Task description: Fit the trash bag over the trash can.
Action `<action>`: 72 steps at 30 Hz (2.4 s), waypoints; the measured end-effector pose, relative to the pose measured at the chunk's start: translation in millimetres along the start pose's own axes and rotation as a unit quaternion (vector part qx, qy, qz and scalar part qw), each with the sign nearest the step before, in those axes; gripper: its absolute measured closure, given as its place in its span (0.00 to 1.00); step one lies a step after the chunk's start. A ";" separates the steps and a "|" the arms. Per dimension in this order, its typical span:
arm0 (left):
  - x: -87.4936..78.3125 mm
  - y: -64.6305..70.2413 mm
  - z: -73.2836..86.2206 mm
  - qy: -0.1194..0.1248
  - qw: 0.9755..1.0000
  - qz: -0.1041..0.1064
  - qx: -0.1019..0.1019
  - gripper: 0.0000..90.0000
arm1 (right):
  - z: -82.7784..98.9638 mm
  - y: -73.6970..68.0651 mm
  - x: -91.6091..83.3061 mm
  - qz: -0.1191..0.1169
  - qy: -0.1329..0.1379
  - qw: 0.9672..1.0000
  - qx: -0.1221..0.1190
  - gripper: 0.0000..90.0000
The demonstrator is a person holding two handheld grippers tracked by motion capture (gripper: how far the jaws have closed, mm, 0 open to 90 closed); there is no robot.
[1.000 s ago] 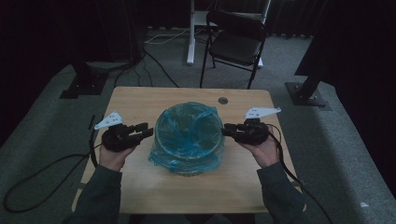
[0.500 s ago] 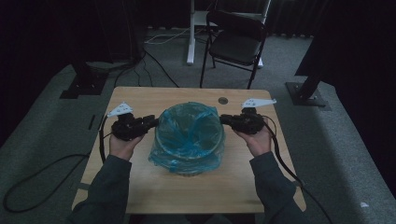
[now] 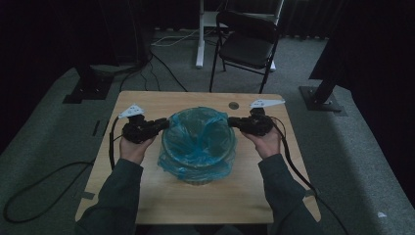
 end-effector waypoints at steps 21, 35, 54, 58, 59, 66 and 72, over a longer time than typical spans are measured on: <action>8.2 -20.8 11.2 -0.008 0.999 -0.023 -0.029 0.94 | 10.7 10.6 5.3 0.026 -0.039 0.999 0.004 0.99; 11.1 -24.5 9.2 -0.009 0.999 -0.016 -0.037 0.81 | 32.4 1.6 -9.5 0.043 -0.069 0.997 -0.014 0.83; -20.2 -19.6 -9.8 0.008 1.000 -0.004 -0.008 0.67 | 51.6 -19.6 -33.1 0.036 -0.049 0.997 -0.057 0.66; -21.6 -12.4 -14.5 0.006 1.000 0.001 0.006 0.67 | 55.6 -22.6 -30.6 0.032 -0.050 0.997 -0.057 0.66; -21.7 -10.1 -15.8 0.005 1.000 0.004 0.010 0.66 | 56.5 -23.2 -30.1 0.031 -0.051 0.997 -0.058 0.66; -20.0 4.9 -24.3 0.000 0.999 0.016 0.029 0.66 | 59.0 -24.3 -29.0 0.030 -0.050 0.997 -0.057 0.66; -17.4 14.1 -29.2 -0.002 0.999 0.024 0.041 0.66 | 61.4 -27.1 -28.6 0.023 -0.052 0.997 -0.061 0.68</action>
Point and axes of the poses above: each handheld gripper's, and its own axes: x roughly forward along the jaws, z roughly out of its underside, y roughly to its right, the point moved 10 cm from there along x, roughly forward along the jaws, and after that the axes turned 10 degrees about -x, right-handed, at the moved point
